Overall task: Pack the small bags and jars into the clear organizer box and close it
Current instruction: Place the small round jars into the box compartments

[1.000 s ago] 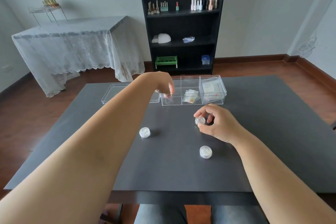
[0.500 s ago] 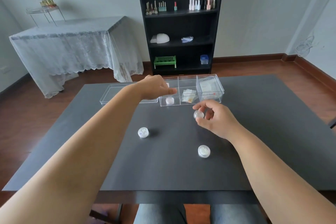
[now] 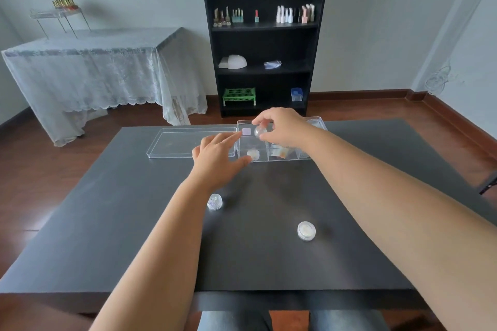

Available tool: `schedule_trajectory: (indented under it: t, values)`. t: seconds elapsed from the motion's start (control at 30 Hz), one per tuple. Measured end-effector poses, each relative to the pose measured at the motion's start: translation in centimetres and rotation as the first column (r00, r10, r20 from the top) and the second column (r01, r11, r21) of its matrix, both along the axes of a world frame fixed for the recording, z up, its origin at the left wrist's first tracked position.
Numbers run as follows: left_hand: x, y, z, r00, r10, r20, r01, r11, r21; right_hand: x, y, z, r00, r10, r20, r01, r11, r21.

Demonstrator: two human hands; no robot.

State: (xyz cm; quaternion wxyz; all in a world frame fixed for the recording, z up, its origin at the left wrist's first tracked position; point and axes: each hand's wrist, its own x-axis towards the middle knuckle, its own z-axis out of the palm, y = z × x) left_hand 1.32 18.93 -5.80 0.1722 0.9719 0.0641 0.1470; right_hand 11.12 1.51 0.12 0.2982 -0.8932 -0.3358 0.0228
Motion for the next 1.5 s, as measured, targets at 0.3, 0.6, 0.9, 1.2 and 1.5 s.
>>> schedule_trajectory:
  t: [0.3,0.6,0.9,1.2,1.5]
  values:
    - [0.2,-0.2,-0.6,0.994,0.032,0.108,-0.032,0.999,-0.004,0.8,4.0,1.5,0.998,0.013,0.055,0.017,0.856,-0.516]
    - [0.0,-0.3,-0.5,0.995,0.044,0.093,-0.039,0.998,-0.056,0.9,4.1,1.4,0.999,0.050,-0.017,-0.052,0.858,-0.511]
    - [-0.3,-0.4,-0.3,0.997,0.049,0.053,-0.046,0.997,-0.057,-0.4,3.5,1.5,0.998,0.047,-0.044,-0.062,0.884,-0.463]
    - [-5.7,1.1,-0.3,0.983,-0.013,0.181,0.081,0.923,-0.376,-7.1,-5.1,0.9,0.930,0.084,-0.357,-0.052,0.994,0.100]
    - [-11.0,1.1,-2.0,0.989,-0.141,0.040,0.145,0.906,-0.399,-9.2,-10.9,-1.3,0.838,0.124,-0.531,-0.314,0.907,-0.283]
